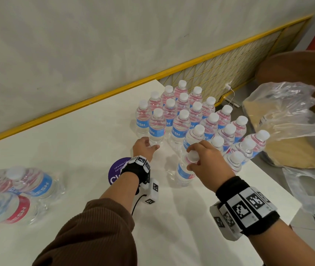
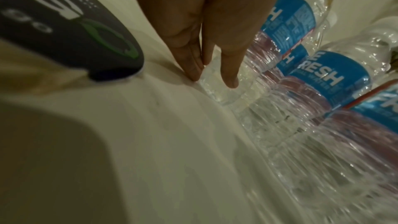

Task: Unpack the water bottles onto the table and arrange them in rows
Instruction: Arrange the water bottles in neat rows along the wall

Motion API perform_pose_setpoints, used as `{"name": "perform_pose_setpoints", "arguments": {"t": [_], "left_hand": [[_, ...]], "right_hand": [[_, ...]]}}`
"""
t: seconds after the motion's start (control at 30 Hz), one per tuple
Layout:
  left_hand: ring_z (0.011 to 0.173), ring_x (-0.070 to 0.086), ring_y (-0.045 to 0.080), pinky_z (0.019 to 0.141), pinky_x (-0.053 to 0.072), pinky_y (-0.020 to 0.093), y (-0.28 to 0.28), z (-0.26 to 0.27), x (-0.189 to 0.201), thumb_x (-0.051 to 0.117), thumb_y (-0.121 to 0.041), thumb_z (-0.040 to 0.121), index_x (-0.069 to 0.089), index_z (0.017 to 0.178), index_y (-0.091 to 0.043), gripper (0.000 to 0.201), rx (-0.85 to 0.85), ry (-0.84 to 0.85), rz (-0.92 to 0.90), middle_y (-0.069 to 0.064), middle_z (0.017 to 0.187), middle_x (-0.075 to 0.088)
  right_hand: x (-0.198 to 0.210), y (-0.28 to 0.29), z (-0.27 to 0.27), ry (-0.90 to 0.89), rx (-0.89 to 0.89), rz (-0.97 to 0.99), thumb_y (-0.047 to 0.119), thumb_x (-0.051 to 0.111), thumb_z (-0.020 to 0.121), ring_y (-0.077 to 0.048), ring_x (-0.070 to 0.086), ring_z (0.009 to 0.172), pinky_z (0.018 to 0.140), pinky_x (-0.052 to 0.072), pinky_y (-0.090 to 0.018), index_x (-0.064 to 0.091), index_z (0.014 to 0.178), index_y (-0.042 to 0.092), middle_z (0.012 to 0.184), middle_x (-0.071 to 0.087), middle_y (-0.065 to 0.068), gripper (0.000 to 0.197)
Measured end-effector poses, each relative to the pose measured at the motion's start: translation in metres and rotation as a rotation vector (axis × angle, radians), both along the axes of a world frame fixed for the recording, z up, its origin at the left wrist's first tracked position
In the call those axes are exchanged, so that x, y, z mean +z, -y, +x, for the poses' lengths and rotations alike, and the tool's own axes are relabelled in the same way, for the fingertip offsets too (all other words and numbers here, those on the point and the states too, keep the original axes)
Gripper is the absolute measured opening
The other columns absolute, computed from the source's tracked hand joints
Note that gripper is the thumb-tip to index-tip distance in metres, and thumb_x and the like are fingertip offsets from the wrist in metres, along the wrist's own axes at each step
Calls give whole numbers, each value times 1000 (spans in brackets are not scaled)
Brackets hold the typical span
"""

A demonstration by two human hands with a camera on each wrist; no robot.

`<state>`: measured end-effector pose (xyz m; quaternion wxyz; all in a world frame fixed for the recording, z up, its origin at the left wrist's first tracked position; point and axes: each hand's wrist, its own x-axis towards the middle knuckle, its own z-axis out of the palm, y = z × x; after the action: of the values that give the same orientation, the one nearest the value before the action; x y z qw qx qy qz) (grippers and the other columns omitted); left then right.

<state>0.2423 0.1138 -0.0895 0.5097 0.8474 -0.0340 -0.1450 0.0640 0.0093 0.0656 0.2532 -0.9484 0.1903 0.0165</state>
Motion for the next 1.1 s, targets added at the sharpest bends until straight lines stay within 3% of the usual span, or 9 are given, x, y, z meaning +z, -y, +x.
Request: {"name": "perform_pose_setpoints", "arguments": {"t": [0.2, 0.33, 0.4, 0.47, 0.6, 0.8, 0.9, 1.0, 1.1], "left_hand": [[87, 55, 20, 90, 49, 38, -7, -1, 9, 75, -14, 74, 50, 116, -6, 49, 101, 115, -70, 7, 109, 49], [114, 44, 19, 100, 41, 32, -13, 10, 14, 63, 2, 77, 28, 141, -17, 76, 113, 137, -160, 9, 136, 32], [127, 42, 24, 107, 38, 40, -13, 18, 15, 59, 5, 80, 20, 147, -24, 82, 59, 92, -165, 9, 145, 31], [127, 45, 27, 106, 41, 46, -11, 20, 14, 60, 2, 81, 25, 145, -22, 77, 59, 125, -156, 9, 142, 37], [109, 49, 19, 90, 49, 41, -5, 2, 14, 67, -7, 75, 41, 127, -11, 58, 119, 310, -159, 4, 126, 42], [108, 54, 16, 93, 46, 32, 12, -14, 12, 74, -19, 78, 50, 126, -13, 55, 53, 209, -182, 1, 120, 55], [99, 54, 15, 86, 41, 25, 16, -14, 14, 74, -19, 78, 54, 123, -11, 49, 77, 200, -157, -3, 109, 59], [104, 56, 25, 90, 48, 41, 16, -13, 10, 78, -29, 73, 52, 117, -14, 53, 88, 187, -123, 3, 113, 60], [103, 55, 25, 89, 49, 44, 16, -15, 11, 78, -35, 71, 48, 115, -13, 58, 95, 165, -69, 3, 113, 54]], "right_hand": [[-1, -1, 0, -1, 0, 6, 9, 69, 81, -13, 45, 85, 74, 35, -17, 56, 118, 15, 118, 48, 0, 40], [0, -1, 1, -3, 5, 6, 9, 70, 80, -14, 45, 87, 76, 36, -18, 56, 118, 15, 119, 48, 0, 41], [0, -1, 1, -8, 3, 7, 9, 70, 80, -14, 46, 86, 76, 37, -18, 55, 118, 16, 119, 48, 0, 41], [0, -1, 0, -17, -2, 1, 10, 69, 81, -14, 46, 86, 76, 38, -18, 55, 119, 17, 120, 48, 1, 41], [-1, -1, 0, -17, -4, 1, 11, 69, 81, -13, 45, 83, 74, 36, -18, 55, 119, 17, 120, 47, 1, 41], [-1, 0, 2, -23, 7, 4, 9, 69, 81, -14, 46, 80, 72, 36, -19, 55, 119, 16, 119, 47, 0, 41], [-2, 0, -1, -15, 1, 6, 9, 69, 81, -13, 47, 78, 71, 36, -18, 55, 119, 16, 119, 47, 1, 41], [-2, 0, 0, -14, 9, 0, 10, 68, 81, -13, 47, 80, 72, 37, -18, 55, 120, 16, 120, 47, 1, 41], [-2, 0, 1, -26, 18, 0, 9, 68, 82, -14, 47, 83, 74, 37, -18, 55, 120, 17, 122, 47, 0, 42]]}}
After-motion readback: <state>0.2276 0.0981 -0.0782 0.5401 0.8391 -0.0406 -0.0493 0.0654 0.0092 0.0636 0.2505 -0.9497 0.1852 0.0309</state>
